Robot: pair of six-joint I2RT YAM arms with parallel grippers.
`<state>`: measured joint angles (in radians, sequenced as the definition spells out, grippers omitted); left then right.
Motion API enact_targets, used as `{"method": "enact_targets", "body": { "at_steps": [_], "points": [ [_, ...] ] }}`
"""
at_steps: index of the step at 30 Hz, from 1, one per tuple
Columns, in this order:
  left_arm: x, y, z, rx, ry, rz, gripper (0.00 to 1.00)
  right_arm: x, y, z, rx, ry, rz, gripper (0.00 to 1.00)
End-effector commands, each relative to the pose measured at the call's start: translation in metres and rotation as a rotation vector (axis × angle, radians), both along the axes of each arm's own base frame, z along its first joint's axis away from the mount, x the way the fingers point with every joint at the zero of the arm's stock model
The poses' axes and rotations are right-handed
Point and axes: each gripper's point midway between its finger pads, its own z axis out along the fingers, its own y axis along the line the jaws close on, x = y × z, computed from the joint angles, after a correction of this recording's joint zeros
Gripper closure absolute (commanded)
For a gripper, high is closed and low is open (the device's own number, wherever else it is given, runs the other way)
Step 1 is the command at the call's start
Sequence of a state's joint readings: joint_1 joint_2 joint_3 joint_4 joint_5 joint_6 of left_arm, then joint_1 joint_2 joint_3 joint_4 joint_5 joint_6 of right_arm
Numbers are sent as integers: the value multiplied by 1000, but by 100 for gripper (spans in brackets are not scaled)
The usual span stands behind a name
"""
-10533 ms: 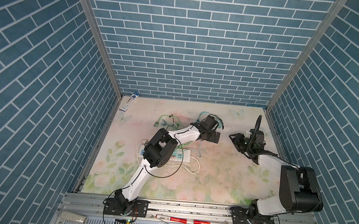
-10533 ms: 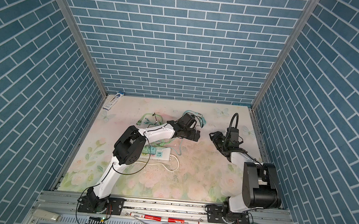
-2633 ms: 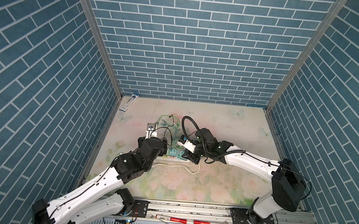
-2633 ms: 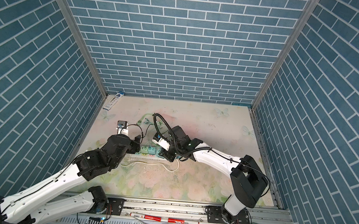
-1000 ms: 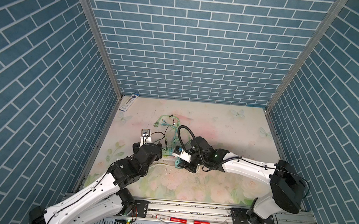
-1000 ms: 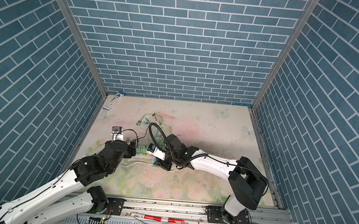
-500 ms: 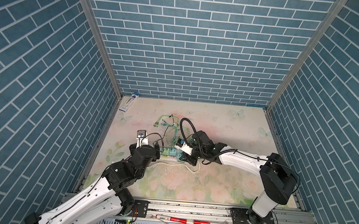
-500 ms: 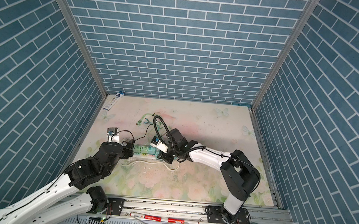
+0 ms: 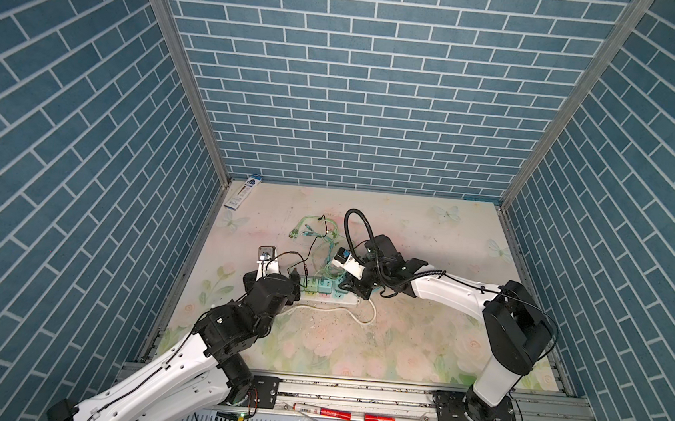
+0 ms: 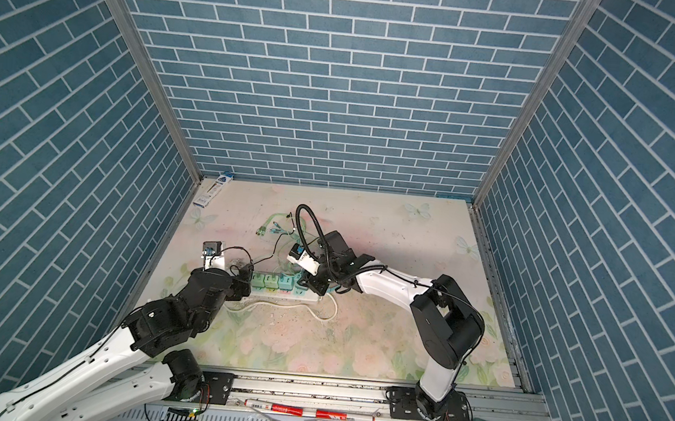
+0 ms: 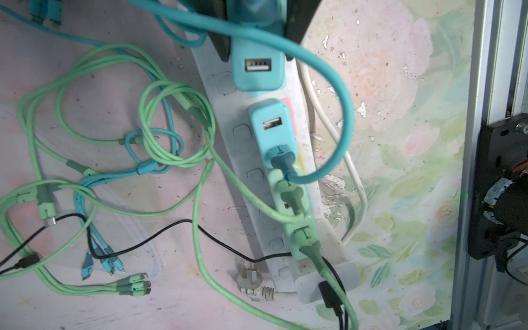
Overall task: Insert the plug
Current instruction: 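Lower and press the teal charger plug into the next free socket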
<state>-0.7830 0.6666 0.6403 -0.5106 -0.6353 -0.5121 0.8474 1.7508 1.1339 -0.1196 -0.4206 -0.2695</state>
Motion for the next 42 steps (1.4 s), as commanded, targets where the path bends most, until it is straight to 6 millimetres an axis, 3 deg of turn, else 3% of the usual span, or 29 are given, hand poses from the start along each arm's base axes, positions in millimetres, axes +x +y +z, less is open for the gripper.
{"method": "enact_targets", "body": {
  "at_steps": [1,28,38,42],
  "points": [
    [0,6,-4,17,4,21,14,7,14,20,62,-29,39,100],
    [-1,5,-7,21,13,17,14,-3,21,-15,56,-77,102,100],
    [-3,9,-7,22,11,25,14,-9,20,4,101,-109,115,100],
    [-2,7,-10,17,14,20,14,-9,21,-4,98,-112,121,100]
  ]
}}
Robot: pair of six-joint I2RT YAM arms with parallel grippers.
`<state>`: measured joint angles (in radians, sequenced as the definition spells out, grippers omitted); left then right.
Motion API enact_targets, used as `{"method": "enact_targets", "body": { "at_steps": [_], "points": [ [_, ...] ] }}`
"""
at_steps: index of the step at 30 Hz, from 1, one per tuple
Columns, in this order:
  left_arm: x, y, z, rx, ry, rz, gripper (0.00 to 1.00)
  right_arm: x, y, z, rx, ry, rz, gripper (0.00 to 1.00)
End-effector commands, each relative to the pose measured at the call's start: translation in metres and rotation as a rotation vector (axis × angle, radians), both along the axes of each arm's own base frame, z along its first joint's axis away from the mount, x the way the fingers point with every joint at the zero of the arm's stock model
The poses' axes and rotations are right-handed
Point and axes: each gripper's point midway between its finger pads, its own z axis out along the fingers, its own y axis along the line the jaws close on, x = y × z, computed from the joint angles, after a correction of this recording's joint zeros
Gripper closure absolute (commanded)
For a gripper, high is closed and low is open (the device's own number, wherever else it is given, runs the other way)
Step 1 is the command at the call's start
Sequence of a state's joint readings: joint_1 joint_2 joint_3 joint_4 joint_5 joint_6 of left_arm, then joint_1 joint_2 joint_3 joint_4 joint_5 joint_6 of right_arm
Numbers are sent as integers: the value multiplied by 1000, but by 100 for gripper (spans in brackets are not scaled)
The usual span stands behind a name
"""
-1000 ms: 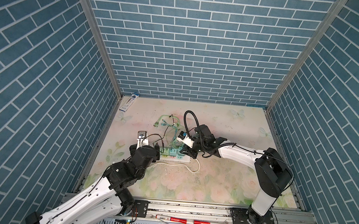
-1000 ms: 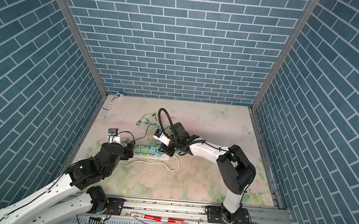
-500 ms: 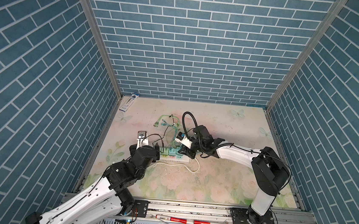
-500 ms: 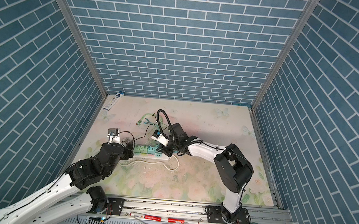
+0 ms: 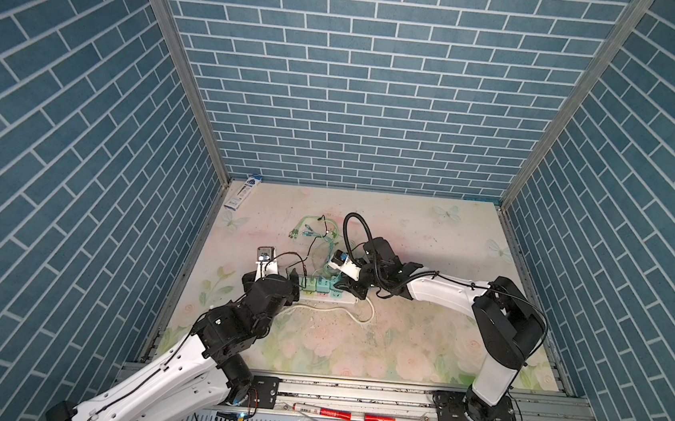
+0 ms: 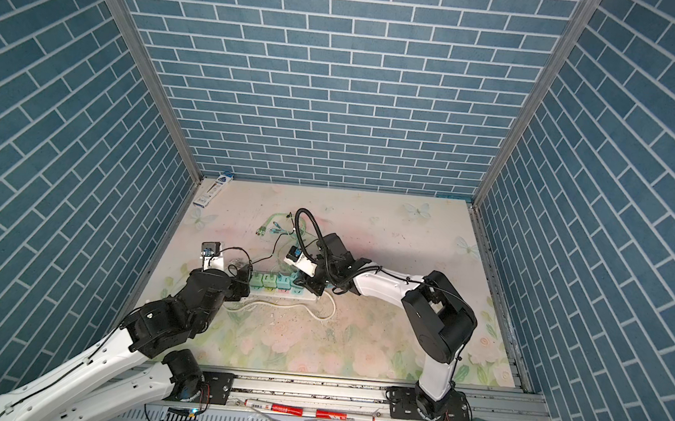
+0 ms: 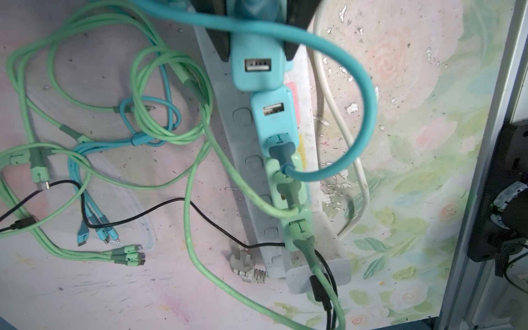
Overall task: Insert the plug
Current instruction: 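Lower and press the teal charger plug into the next free socket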
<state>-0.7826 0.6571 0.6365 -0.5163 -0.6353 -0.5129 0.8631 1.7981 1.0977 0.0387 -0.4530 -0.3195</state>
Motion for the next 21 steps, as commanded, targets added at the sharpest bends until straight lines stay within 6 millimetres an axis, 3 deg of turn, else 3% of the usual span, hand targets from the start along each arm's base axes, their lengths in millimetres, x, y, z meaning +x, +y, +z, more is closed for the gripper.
{"method": "enact_targets", "body": {
  "at_steps": [1,12,21],
  "points": [
    [-1,5,-9,19,16,18,14,-8,4,1,32,-39,53,100],
    [-2,7,-11,19,15,21,14,-24,-5,-25,-13,-53,118,100],
    [-2,6,-13,19,15,22,14,-32,-3,-28,-23,-34,132,100]
  ]
}}
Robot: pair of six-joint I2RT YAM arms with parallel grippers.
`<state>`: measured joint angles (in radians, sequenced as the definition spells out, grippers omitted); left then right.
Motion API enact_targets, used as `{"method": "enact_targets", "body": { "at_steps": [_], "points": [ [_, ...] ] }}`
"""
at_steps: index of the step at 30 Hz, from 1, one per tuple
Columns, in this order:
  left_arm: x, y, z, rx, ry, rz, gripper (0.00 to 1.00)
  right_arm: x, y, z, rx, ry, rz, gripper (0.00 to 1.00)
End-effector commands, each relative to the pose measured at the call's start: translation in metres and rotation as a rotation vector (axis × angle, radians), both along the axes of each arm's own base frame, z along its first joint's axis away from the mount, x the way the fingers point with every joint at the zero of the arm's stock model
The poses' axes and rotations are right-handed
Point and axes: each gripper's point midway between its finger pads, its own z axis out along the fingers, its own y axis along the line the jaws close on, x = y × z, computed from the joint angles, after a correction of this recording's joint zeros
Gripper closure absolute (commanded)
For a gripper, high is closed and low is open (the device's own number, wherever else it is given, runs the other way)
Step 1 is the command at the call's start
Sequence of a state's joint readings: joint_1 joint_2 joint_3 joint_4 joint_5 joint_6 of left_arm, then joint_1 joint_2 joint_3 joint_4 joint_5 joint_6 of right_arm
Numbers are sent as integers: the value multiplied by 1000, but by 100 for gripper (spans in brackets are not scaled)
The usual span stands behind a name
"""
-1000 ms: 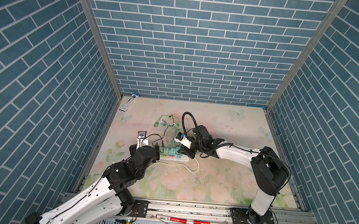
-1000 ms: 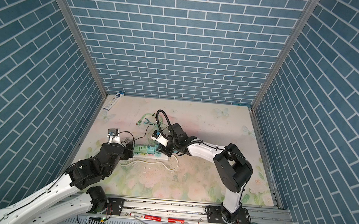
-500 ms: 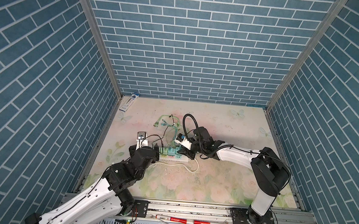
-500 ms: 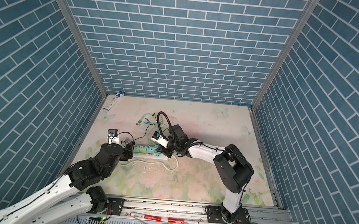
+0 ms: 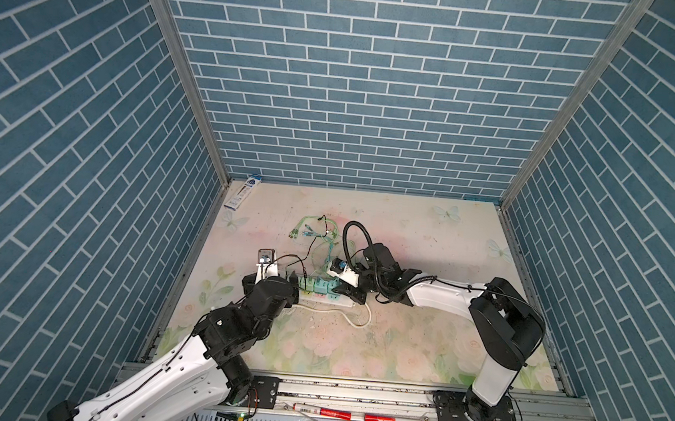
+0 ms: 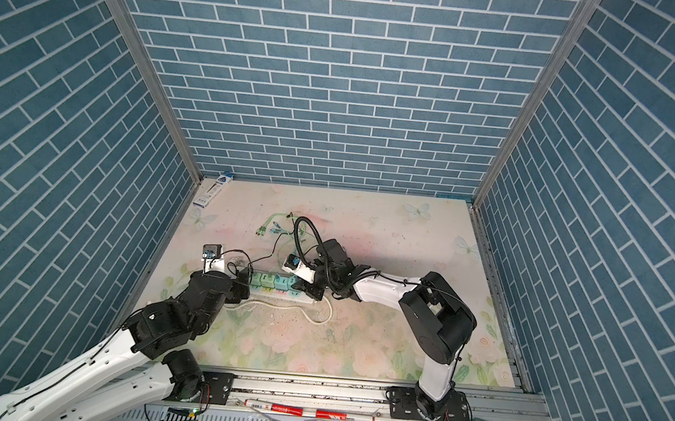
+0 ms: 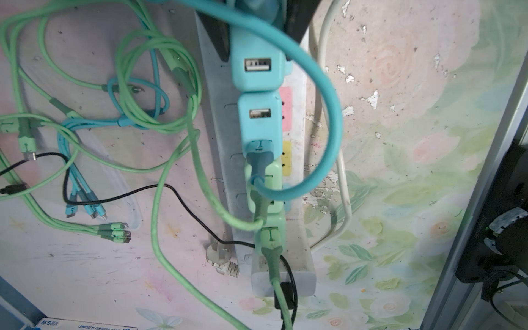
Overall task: Insert the plug
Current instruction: 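Lower and press the teal charger plug into the next free socket, then open the right gripper and lift it off the plugged-in charger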
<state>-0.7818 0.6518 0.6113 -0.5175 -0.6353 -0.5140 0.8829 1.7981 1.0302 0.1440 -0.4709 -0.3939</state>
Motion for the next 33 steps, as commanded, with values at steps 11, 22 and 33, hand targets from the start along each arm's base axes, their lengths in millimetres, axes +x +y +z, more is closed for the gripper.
{"method": "enact_targets", "body": {
  "at_steps": [11,22,33],
  "points": [
    [-1,24,-1,78,-26,102,6,-34,-9,-64,-145,142,10,100],
    [5,59,-11,199,-6,255,0,-33,-9,-79,-263,224,-52,91],
    [11,68,-25,188,-2,290,0,-28,3,-20,-154,180,-43,57]
  ]
}}
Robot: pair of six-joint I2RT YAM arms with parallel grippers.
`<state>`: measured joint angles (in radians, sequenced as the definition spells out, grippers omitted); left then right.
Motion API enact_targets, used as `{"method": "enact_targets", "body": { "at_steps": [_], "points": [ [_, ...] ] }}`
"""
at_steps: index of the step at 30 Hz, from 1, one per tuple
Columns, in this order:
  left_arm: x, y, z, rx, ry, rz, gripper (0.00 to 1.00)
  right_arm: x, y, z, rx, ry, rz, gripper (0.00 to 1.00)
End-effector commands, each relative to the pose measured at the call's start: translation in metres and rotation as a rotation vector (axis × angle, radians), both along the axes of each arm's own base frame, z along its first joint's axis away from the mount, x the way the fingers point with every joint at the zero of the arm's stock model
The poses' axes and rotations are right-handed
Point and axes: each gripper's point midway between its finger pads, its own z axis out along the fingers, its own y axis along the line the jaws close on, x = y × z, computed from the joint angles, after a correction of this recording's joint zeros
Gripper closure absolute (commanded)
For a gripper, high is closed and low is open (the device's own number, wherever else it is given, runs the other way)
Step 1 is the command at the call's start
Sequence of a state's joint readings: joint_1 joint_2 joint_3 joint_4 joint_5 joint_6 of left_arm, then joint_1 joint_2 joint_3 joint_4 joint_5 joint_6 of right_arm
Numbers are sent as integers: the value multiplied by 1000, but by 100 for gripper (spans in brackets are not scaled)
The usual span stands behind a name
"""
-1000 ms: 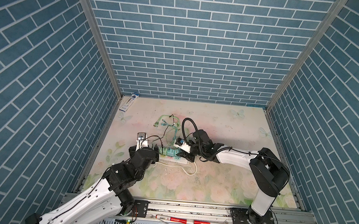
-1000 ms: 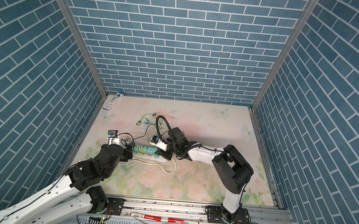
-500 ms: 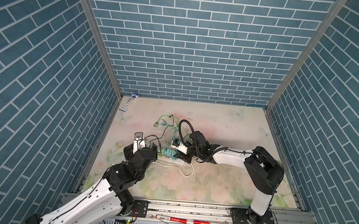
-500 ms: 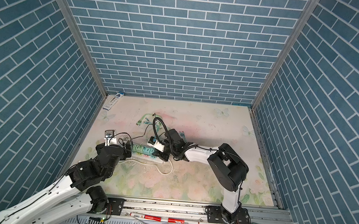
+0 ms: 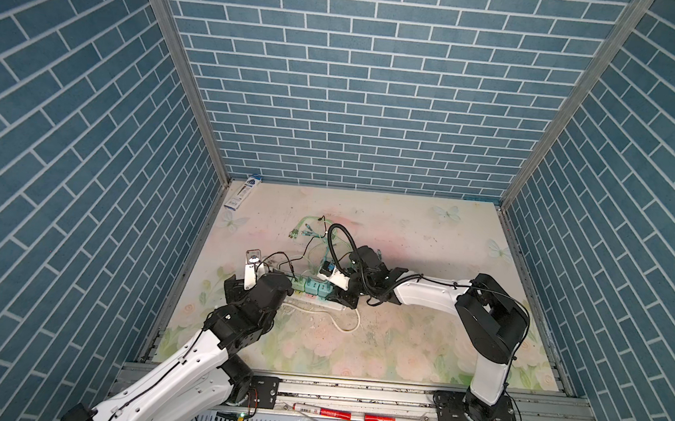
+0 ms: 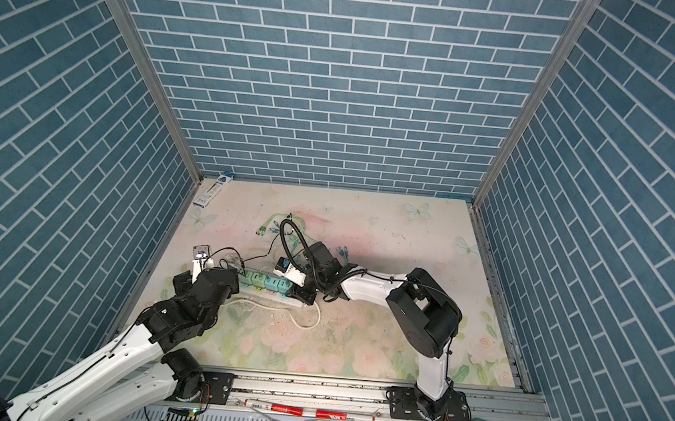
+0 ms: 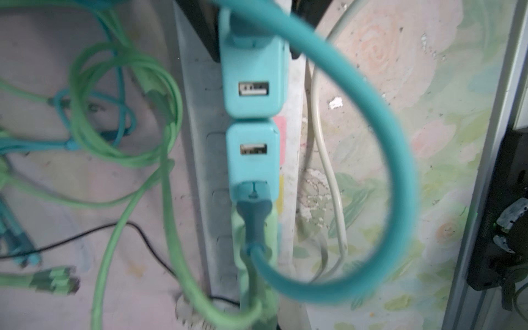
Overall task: Insert the plug
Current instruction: 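Open the right gripper and lift it off the plugged-in charger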
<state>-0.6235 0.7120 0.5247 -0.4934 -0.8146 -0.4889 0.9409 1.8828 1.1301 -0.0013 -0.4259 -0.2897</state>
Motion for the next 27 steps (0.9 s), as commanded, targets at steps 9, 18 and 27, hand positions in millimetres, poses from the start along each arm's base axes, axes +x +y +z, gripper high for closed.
{"method": "enact_targets", "body": {
  "at_steps": [9,18,27],
  "points": [
    [7,22,2,55,-40,110,0,-20,-16,27,-6,80,-27,48],
    [22,46,20,192,-208,242,0,-48,-62,40,5,166,-143,1],
    [64,56,-14,169,-251,166,0,-24,-133,77,174,28,-480,1]
  ]
}}
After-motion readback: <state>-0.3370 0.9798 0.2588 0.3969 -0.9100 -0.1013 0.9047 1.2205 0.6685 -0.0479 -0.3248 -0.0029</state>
